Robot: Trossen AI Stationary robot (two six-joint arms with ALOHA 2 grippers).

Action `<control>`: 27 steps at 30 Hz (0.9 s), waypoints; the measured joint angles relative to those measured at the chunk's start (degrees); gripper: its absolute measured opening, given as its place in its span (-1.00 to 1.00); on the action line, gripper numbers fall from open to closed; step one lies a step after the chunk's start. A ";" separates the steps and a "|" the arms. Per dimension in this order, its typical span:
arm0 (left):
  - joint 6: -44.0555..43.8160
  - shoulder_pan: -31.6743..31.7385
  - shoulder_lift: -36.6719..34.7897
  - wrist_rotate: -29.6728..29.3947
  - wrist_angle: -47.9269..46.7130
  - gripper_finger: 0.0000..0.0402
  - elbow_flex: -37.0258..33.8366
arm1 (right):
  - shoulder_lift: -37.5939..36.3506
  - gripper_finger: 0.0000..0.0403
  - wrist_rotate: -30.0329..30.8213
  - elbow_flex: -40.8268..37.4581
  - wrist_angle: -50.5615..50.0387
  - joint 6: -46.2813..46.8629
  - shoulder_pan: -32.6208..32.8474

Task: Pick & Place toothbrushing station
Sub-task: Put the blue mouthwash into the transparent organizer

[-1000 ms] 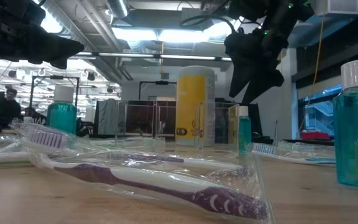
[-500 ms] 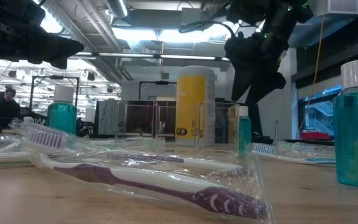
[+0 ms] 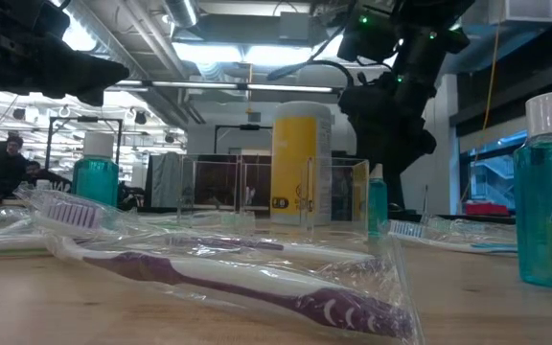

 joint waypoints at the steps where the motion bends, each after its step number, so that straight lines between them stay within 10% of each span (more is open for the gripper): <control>1: 0.00 0.00 0.01 0.00 0.00 -0.73 -0.01 | 0.24 0.48 -0.02 0.00 -0.05 0.00 0.00; 27: -0.02 0.00 0.00 -0.02 -0.02 -0.74 0.00 | 0.69 -0.34 -1.55 0.00 -0.04 -0.77 -0.04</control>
